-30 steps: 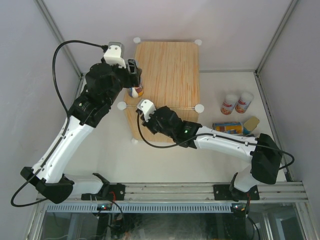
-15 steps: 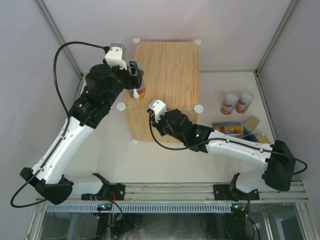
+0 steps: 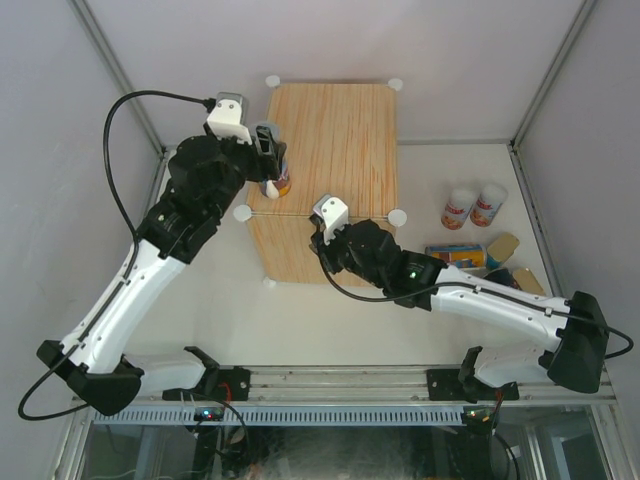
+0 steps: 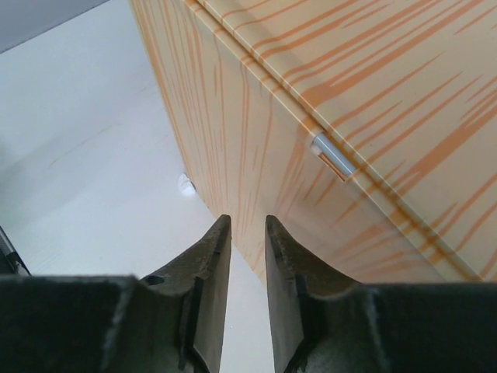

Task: Place and organize the canned foods onto the counter
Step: Place the canned food on the counter, then pick up the canned food from the center of the board.

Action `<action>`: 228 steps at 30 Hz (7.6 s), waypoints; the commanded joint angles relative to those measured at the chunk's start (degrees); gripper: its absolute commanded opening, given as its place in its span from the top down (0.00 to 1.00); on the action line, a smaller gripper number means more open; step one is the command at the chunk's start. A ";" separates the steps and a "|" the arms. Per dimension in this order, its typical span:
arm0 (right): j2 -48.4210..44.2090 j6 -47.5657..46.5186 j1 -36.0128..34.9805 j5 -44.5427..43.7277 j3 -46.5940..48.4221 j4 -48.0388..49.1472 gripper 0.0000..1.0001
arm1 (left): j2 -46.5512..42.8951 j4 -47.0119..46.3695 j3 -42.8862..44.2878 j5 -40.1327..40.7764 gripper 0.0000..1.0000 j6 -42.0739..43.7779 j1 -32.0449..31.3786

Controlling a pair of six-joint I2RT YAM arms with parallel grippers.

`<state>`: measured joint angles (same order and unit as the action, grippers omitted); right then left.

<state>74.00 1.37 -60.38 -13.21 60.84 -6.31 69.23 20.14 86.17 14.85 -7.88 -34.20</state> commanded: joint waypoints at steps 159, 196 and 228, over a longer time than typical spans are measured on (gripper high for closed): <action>-41.86 87.15 0.60 -32.14 -13.33 -68.21 0.17 | -17.16 -25.57 -11.76 15.42 0.00 4.11 -4.56; -16.88 73.02 58.31 -3.21 -14.56 -41.23 0.00 | -17.99 -26.15 -12.89 12.62 0.00 3.57 -4.56; -0.56 71.85 62.39 -1.55 -14.87 -29.76 0.01 | -17.19 -28.11 -11.69 10.89 0.00 7.23 -4.56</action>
<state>72.86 73.87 1.74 -14.55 45.04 -38.68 52.23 -4.99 74.04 26.59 -2.72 -38.50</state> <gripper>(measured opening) 0.994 0.998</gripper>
